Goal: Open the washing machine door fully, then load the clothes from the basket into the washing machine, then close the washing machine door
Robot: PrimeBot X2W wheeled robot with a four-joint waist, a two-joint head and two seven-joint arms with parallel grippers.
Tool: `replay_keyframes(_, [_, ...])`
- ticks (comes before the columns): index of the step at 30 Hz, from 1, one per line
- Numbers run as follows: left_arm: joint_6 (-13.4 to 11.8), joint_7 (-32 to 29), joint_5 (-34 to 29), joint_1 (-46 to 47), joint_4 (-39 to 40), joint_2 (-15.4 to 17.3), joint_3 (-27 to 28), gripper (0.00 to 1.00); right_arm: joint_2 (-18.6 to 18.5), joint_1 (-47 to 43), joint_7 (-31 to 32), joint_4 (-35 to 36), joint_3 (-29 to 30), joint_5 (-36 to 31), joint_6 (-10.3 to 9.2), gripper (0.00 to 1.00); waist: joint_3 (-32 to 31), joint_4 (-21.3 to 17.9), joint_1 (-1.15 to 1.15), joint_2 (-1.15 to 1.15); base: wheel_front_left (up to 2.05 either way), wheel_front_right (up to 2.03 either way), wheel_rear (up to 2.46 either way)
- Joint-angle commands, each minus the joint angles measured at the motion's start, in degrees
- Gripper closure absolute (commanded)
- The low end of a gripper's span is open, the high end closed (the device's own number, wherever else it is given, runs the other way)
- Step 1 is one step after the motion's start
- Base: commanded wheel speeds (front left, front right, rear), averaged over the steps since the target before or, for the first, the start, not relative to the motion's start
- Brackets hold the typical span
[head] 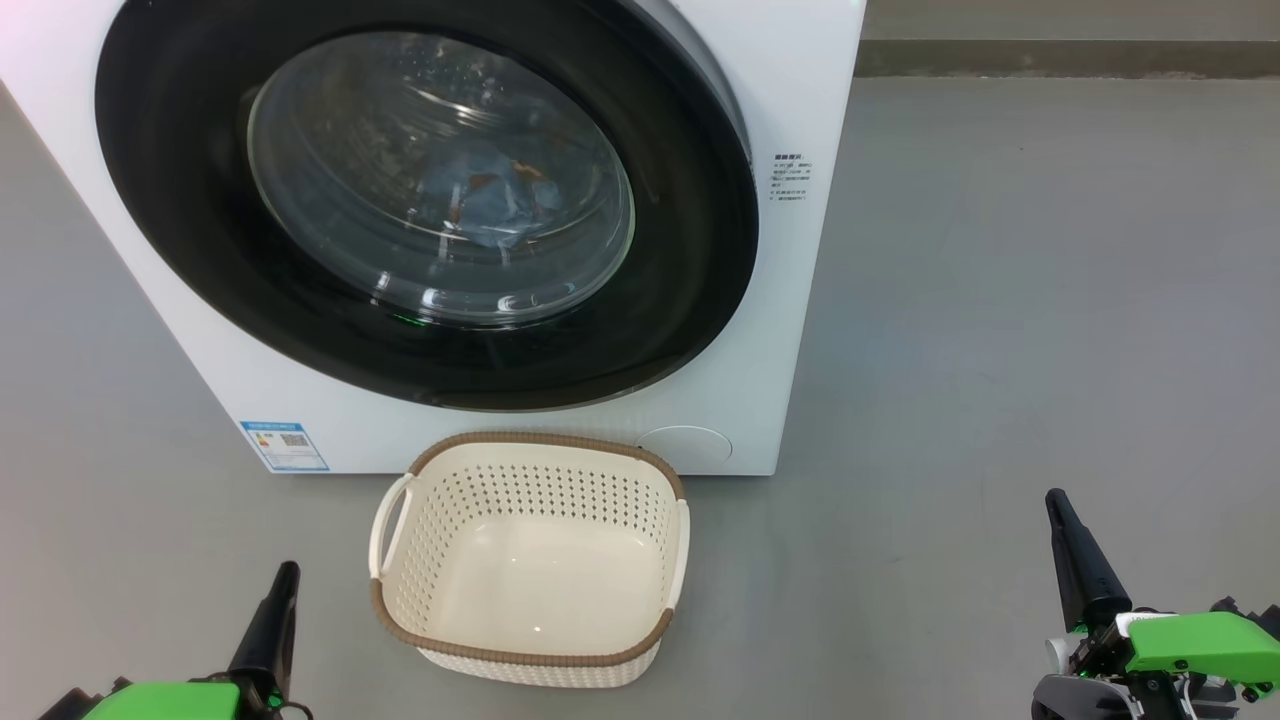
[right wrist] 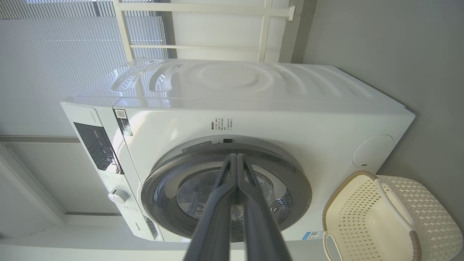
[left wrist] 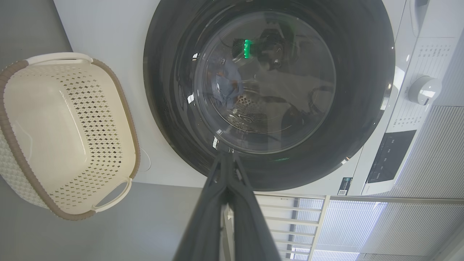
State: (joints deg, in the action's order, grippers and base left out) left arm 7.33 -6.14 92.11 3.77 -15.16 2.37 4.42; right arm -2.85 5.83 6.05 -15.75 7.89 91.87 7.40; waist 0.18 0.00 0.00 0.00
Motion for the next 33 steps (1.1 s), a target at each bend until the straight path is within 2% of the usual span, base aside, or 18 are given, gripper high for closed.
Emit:
replay_keyframes(1, [0.2,-0.3,0.1,2.4,1.1,0.6,2.0,1.0,-0.1,0.4,0.4,1.7,-1.4,0.3,0.09,1.0,0.0,0.0,0.0,0.0,0.0,0.0,0.0])
replay_keyframes(33, [0.2,-0.3,0.1,2.4,1.1,0.6,2.1,1.0,0.0,0.4,0.5,1.7,-1.3,0.3,0.09,1.0,0.0,0.0,0.0,0.0,0.0,0.0,0.0])
